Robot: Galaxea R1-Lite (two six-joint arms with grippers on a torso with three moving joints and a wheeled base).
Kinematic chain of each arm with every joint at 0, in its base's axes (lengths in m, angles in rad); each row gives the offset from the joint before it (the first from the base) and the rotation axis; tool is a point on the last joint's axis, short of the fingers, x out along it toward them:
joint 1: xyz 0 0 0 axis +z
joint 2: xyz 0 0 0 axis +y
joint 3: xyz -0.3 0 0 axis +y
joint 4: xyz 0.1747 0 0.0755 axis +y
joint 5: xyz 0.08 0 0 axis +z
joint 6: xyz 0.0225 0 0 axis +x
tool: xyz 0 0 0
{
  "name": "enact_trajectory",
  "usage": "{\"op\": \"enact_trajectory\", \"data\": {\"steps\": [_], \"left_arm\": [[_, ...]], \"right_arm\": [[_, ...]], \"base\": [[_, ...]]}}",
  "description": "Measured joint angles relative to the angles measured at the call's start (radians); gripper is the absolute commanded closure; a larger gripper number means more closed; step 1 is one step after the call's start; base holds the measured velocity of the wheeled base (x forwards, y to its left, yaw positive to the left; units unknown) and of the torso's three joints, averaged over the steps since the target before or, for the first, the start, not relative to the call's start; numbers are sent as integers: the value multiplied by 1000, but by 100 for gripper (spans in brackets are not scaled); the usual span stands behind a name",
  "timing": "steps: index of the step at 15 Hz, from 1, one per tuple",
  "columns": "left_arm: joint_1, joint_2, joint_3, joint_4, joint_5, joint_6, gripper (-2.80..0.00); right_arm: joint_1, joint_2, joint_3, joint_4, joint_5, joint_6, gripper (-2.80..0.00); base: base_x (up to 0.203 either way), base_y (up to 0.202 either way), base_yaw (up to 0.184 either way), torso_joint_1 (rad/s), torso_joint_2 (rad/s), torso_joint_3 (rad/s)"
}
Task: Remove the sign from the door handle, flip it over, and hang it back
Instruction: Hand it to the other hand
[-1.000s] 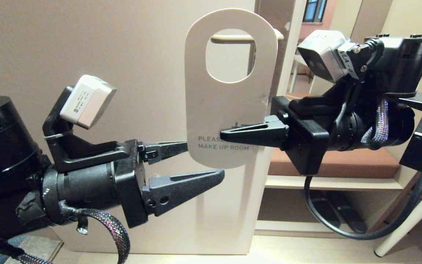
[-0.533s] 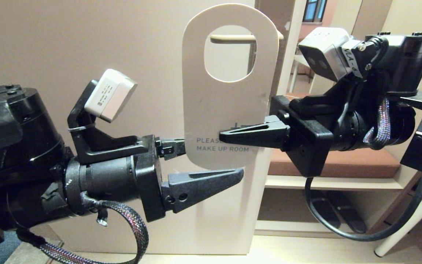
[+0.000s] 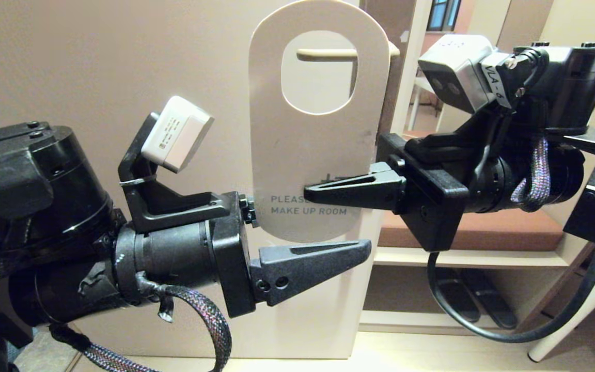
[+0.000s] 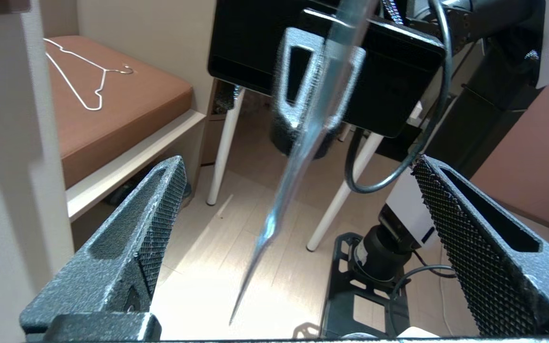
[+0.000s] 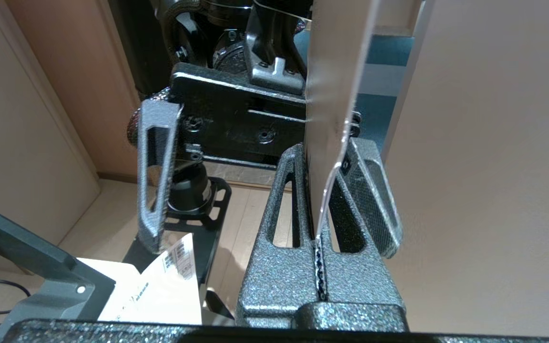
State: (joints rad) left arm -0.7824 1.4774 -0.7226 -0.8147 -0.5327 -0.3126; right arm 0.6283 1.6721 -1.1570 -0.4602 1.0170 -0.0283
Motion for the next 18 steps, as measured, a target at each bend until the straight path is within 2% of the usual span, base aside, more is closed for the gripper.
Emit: {"op": "enact_trajectory", "data": {"steps": [8, 14, 15, 16, 18], "left_arm": [[-45, 3, -1, 0, 1, 0, -280], [-50, 3, -1, -21, 2, -1, -280], [-51, 3, -1, -24, 2, -1, -228], [-51, 4, 0, -24, 2, 0, 0], [-51, 5, 0, -24, 2, -1, 0]], "right_arm": [[1, -1, 3, 0, 0, -1, 0], [2, -2, 7, 0, 0, -2, 0], [2, -3, 7, 0, 0, -1, 0], [4, -3, 8, 0, 0, -2, 0], [7, -3, 8, 0, 1, -2, 0]], "base": [[0, 0, 0, 0, 0, 0], [0, 0, 0, 0, 0, 0], [0, 0, 0, 0, 0, 0], [0, 0, 0, 0, 0, 0], [0, 0, 0, 0, 0, 0]]}}
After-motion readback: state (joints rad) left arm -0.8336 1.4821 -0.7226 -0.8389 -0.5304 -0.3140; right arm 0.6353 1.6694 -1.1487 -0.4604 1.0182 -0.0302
